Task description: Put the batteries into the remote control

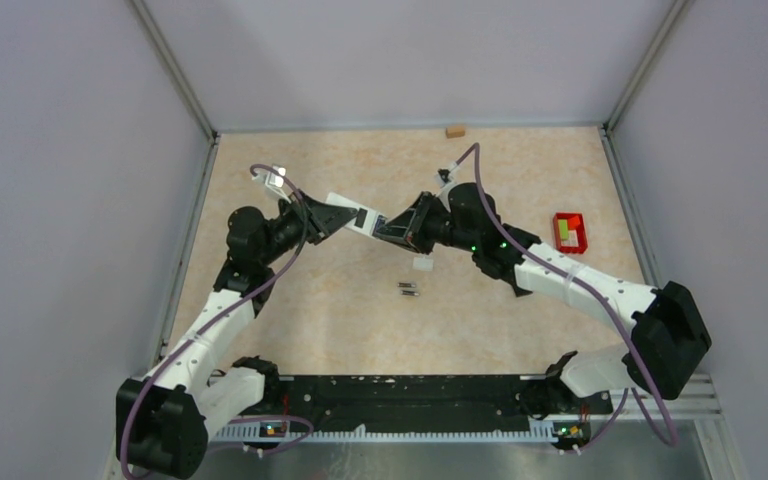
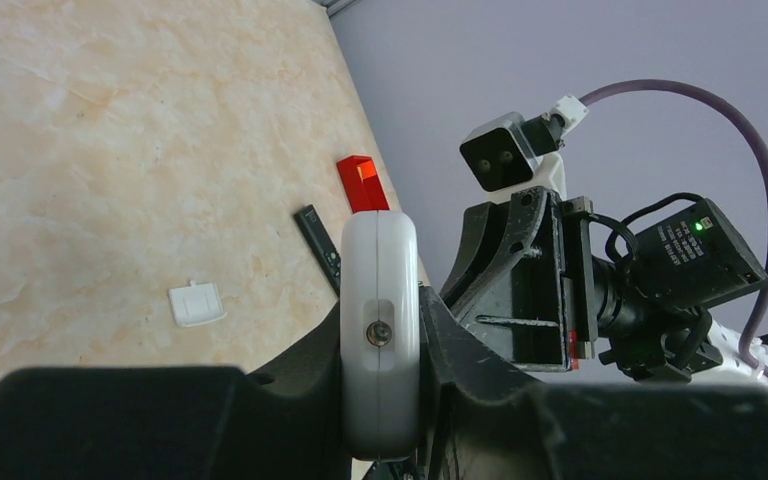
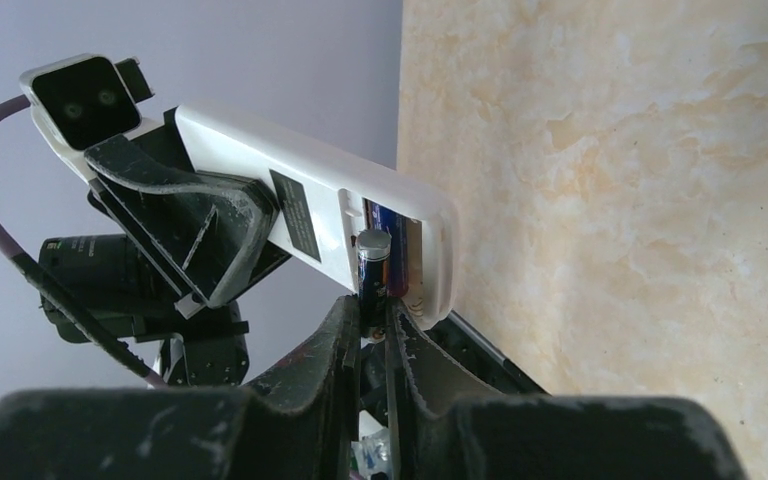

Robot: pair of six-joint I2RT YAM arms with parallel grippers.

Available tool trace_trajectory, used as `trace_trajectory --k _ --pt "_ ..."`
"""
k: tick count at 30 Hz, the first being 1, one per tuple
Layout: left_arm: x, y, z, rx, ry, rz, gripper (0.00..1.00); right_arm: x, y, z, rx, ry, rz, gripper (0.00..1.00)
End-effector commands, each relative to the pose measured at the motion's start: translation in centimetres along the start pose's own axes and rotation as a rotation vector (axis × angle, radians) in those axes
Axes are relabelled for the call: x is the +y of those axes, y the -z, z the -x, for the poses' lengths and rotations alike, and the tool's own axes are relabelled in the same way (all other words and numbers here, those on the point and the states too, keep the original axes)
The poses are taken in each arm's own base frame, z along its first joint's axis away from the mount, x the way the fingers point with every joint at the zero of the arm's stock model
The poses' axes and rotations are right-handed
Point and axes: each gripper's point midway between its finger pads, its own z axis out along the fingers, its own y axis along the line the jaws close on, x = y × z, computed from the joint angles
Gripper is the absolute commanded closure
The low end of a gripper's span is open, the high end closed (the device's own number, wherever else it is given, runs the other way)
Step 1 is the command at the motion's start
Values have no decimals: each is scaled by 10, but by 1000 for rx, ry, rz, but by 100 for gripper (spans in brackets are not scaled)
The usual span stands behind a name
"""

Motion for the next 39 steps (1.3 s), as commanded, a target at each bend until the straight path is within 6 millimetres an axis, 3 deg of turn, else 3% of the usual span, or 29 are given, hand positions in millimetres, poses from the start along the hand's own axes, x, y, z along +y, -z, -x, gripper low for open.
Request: trace_trajectory --k 1,9,19,29,39 --pt "-11 1 2 -6 -41 -48 100 24 0 7 -1 3 62 85" --pt "-10 1 3 -14 -43 -41 100 17 0 4 4 -24 39 69" --pt "-3 1 5 -27 -45 -8 100 19 4 5 -3 -20 42 68" --pt "-2 0 4 -10 -20 16 100 19 10 6 -15 -11 40 56" --pt "0 -1 -2 34 41 31 100 23 15 6 -18 -7 53 54"
